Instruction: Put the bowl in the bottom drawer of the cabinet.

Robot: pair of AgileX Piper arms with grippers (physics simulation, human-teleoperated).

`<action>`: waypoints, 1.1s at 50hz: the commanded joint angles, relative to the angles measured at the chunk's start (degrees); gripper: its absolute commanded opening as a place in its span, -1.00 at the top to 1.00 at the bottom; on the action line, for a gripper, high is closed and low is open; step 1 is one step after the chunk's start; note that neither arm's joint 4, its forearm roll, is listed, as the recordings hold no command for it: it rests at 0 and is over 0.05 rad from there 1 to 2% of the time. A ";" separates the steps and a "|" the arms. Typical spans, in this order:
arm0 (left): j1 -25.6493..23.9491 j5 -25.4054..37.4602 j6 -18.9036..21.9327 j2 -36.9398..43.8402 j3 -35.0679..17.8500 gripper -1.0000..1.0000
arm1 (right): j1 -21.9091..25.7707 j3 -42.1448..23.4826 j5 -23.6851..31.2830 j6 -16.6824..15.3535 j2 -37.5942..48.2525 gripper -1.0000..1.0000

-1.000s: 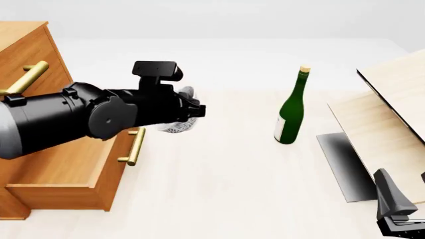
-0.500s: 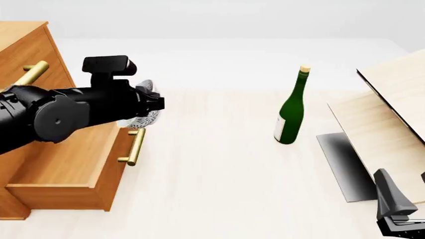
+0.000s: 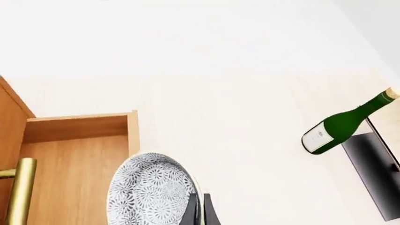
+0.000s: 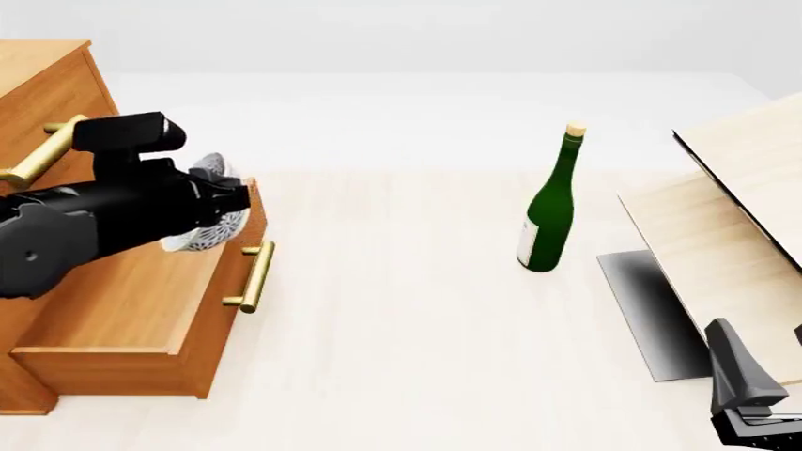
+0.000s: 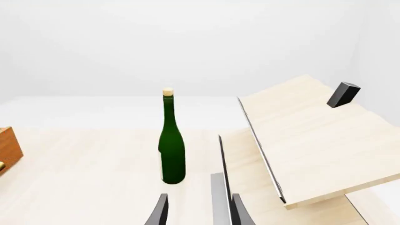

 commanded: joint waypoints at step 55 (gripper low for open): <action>11.52 -6.90 -2.96 -3.51 11.08 1.00 | 0.01 0.00 0.00 0.00 0.01 -1.00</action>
